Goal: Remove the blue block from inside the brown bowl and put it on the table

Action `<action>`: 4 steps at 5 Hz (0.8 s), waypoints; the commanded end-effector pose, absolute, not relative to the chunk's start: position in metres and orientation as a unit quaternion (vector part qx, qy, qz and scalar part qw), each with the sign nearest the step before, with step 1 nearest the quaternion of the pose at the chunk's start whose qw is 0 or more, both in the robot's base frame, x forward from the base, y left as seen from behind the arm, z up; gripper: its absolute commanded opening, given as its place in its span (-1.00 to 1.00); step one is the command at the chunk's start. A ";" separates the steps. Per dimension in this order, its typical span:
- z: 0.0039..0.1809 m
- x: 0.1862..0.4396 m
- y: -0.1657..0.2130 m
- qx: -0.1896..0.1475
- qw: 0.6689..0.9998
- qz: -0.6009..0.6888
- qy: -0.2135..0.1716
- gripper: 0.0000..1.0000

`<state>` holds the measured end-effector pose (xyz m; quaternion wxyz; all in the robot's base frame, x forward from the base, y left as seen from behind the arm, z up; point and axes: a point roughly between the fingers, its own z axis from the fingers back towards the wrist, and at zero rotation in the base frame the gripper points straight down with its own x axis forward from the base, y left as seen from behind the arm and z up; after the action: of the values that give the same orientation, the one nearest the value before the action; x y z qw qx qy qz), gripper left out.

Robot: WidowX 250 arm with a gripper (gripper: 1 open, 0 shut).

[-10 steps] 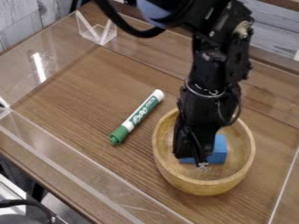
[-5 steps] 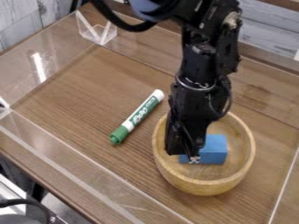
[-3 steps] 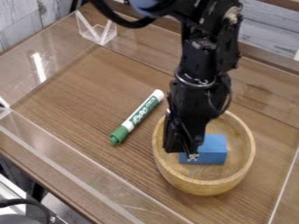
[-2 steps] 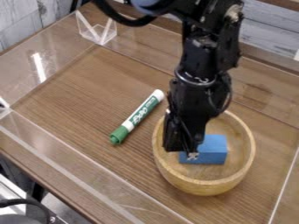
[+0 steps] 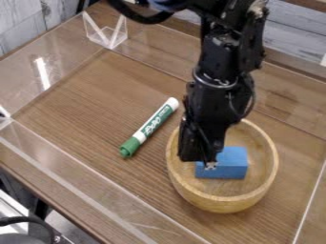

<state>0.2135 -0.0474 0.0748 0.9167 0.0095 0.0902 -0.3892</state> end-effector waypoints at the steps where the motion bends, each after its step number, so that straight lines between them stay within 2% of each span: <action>1: 0.093 0.225 -0.048 0.020 0.919 -0.390 0.049 -1.00; 4: 0.092 0.226 -0.049 0.022 0.916 -0.397 0.044 -1.00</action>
<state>0.2159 -0.0469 0.0776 0.9150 0.0142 0.0787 -0.3954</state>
